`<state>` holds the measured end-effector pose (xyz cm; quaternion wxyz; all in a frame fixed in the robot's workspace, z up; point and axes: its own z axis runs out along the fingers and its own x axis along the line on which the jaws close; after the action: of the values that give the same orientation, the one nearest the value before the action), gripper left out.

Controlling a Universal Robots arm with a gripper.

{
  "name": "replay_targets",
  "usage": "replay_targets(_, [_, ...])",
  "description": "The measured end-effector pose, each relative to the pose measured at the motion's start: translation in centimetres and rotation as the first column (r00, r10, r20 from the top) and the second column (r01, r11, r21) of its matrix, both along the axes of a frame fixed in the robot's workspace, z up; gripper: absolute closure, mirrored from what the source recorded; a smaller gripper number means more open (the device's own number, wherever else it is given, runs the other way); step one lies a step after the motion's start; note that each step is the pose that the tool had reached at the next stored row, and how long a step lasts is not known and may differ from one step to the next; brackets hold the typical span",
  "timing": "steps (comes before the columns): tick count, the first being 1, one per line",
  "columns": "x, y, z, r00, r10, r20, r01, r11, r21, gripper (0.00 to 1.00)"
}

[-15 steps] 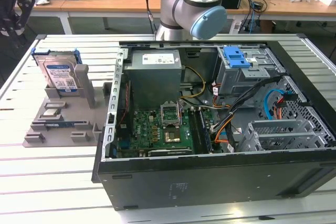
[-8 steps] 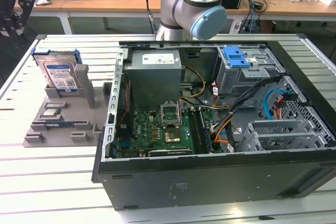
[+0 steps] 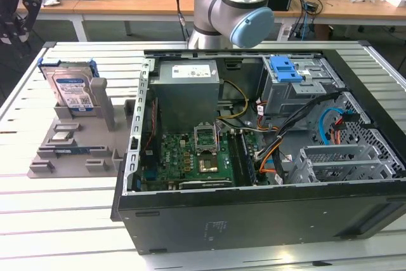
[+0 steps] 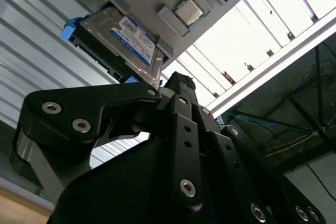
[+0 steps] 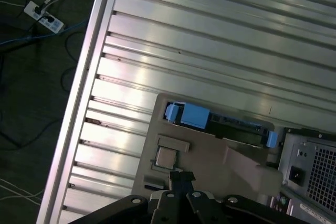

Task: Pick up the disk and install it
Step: 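Pick up the disk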

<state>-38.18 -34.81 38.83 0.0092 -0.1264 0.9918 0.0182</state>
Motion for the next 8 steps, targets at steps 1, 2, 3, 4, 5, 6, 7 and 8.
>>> replay_targets(1, [0.00,0.00,0.00,1.0000,0.006,0.0000,-0.006,1.0000,-0.0001,0.89])
replay_targets(2, [0.00,0.00,0.00,0.9999,0.015,0.0000,-0.015,0.9999,0.0000,0.89])
replay_targets(3, [0.00,0.00,0.00,0.9997,0.023,0.0000,-0.023,0.9997,0.0000,0.89])
replay_targets(4, [0.00,0.00,0.00,0.9995,0.031,0.0000,-0.031,0.9995,0.0000,0.89])
replay_targets(5, [0.00,0.00,0.00,0.9992,0.040,0.0000,-0.040,0.9992,0.0000,0.89])
replay_targets(6, [0.00,0.00,0.00,0.9987,0.051,0.0000,-0.051,0.9987,0.0000,0.89])
replay_targets(7, [0.00,0.00,0.00,0.9982,0.060,0.0000,-0.060,0.9982,0.0000,0.89])
replay_targets(8, [0.00,0.00,0.00,0.9973,0.073,0.0000,-0.073,0.9973,0.0000,0.89])
